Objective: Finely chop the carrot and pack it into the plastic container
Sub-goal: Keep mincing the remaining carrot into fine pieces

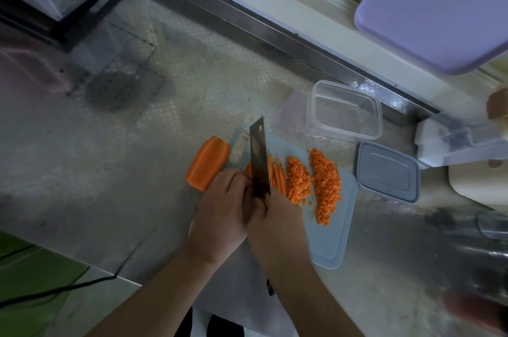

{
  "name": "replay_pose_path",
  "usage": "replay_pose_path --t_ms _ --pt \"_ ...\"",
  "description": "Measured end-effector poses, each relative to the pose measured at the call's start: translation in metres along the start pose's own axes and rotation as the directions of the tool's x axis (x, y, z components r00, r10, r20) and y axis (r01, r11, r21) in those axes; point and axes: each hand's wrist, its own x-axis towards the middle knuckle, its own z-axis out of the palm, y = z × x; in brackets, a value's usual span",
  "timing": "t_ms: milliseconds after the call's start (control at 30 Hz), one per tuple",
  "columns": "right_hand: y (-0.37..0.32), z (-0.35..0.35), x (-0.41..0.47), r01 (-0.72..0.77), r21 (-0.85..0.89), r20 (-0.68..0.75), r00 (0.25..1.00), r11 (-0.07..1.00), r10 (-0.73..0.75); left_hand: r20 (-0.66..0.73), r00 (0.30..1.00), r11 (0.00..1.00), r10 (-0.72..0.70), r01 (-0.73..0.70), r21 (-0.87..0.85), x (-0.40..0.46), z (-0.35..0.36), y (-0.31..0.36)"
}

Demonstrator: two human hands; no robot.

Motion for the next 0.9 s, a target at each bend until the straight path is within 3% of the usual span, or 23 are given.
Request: replay_pose_path --t_ms 200,333,500,767,900 --pt "0.01 -0.004 -0.009 0.001 -0.041 0.014 1.0 0.999 -0.001 -0.014 1.0 0.999 0.026 -0.027 -0.023 0.003 -0.005 0.007" --pt "0.013 -0.004 -0.011 -0.012 -0.032 0.029 0.999 0.999 0.012 0.149 0.95 0.96 -0.275 0.279 -0.003 -0.004 -0.002 0.001" --pt "0.016 -0.003 -0.013 -0.023 -0.045 0.047 0.999 0.999 0.026 0.172 0.931 0.945 -0.323 0.327 0.006 -0.004 -0.001 0.0" --pt "0.017 0.0 -0.014 -0.057 -0.086 0.09 0.994 0.995 0.064 0.133 0.948 0.957 -0.289 0.289 0.02 -0.003 0.0 0.002" --pt "0.008 0.003 -0.01 -0.078 -0.076 0.091 0.992 0.994 0.085 0.011 1.0 0.998 -0.005 0.005 0.058 0.003 -0.002 0.006"
